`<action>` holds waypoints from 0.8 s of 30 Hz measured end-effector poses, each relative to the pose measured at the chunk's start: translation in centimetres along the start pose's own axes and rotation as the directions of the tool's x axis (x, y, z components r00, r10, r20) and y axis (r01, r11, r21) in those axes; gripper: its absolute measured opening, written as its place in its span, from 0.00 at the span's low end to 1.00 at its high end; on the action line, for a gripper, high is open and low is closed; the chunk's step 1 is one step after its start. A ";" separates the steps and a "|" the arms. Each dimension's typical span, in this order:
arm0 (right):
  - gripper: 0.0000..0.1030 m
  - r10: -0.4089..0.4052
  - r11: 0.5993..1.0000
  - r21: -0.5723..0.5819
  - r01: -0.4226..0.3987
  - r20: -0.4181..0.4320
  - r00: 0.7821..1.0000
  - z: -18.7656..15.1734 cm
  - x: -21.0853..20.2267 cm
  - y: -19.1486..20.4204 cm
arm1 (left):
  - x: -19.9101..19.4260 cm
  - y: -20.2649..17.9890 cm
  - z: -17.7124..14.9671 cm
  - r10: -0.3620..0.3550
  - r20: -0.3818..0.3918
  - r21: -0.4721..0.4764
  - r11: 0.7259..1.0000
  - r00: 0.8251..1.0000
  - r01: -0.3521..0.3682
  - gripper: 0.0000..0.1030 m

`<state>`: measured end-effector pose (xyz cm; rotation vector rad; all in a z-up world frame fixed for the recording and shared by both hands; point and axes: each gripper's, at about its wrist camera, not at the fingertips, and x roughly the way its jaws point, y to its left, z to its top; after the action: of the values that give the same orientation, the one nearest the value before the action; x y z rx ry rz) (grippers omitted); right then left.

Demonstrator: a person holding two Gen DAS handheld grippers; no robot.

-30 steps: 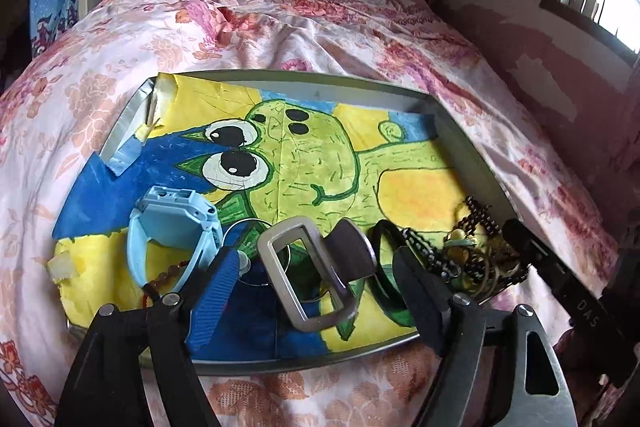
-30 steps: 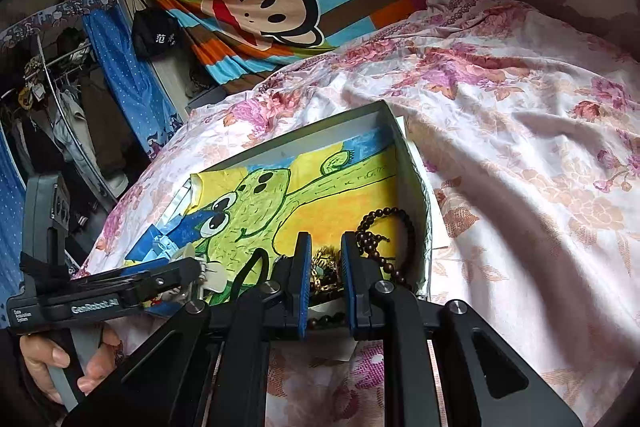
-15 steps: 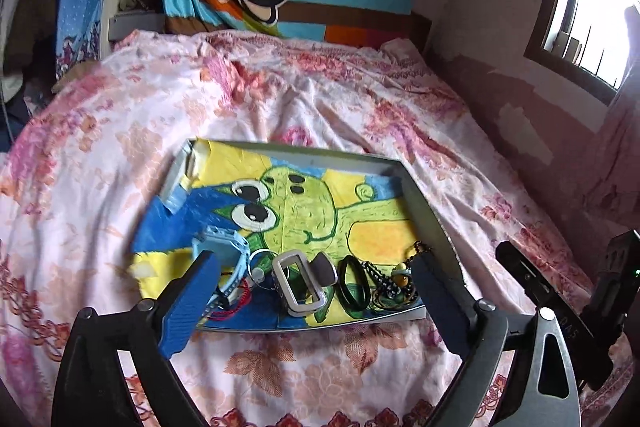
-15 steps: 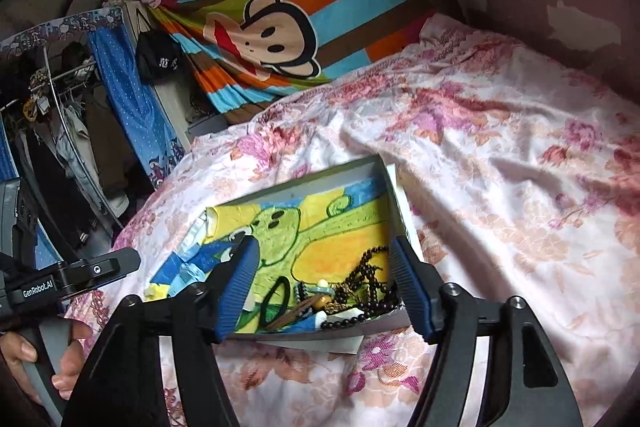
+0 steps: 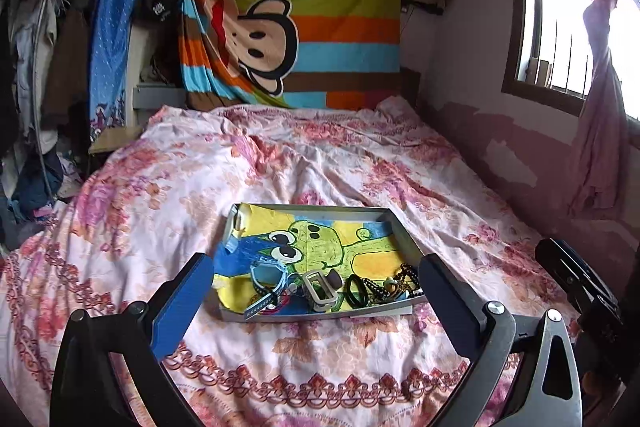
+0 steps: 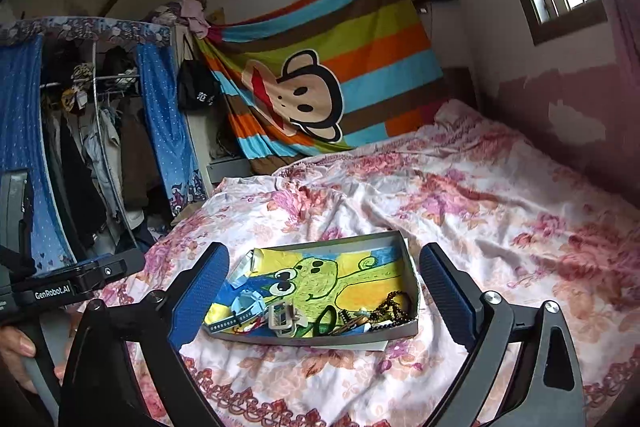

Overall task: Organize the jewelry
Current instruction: 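Lift both open tools away from the tray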

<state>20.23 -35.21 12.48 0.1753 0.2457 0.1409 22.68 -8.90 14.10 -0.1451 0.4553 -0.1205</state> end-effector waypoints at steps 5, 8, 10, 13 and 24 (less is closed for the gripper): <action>0.99 0.002 0.999 -0.034 0.000 0.055 0.998 -0.7 -5.0 2.3 | -4.5 0.4 -1.5 0.011 0.060 0.038 0.999 0.998 -0.013 1.00; 0.99 -0.001 0.999 -0.033 0.003 0.068 0.998 -1.5 -7.7 3.2 | -7.1 0.7 -2.5 0.030 0.108 0.056 0.998 0.994 -0.036 1.00; 0.99 -0.004 0.999 -0.042 0.007 0.071 0.997 -2.2 -8.9 3.9 | -8.7 1.0 -3.3 0.040 0.134 0.073 0.996 0.990 -0.050 1.00; 0.99 -0.020 0.997 -0.067 0.026 0.079 0.997 -3.8 -10.8 4.9 | -10.5 1.3 -4.4 0.059 0.160 0.103 0.992 0.985 -0.076 1.00; 0.99 -0.079 0.996 -0.034 0.085 0.144 0.986 -8.4 -16.9 5.7 | -13.5 3.9 -10.0 0.083 0.165 0.127 0.986 0.983 -0.105 1.00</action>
<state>1.23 -31.03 9.43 0.1345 0.1077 0.0515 6.50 -4.16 10.41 0.0007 0.2930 -0.0458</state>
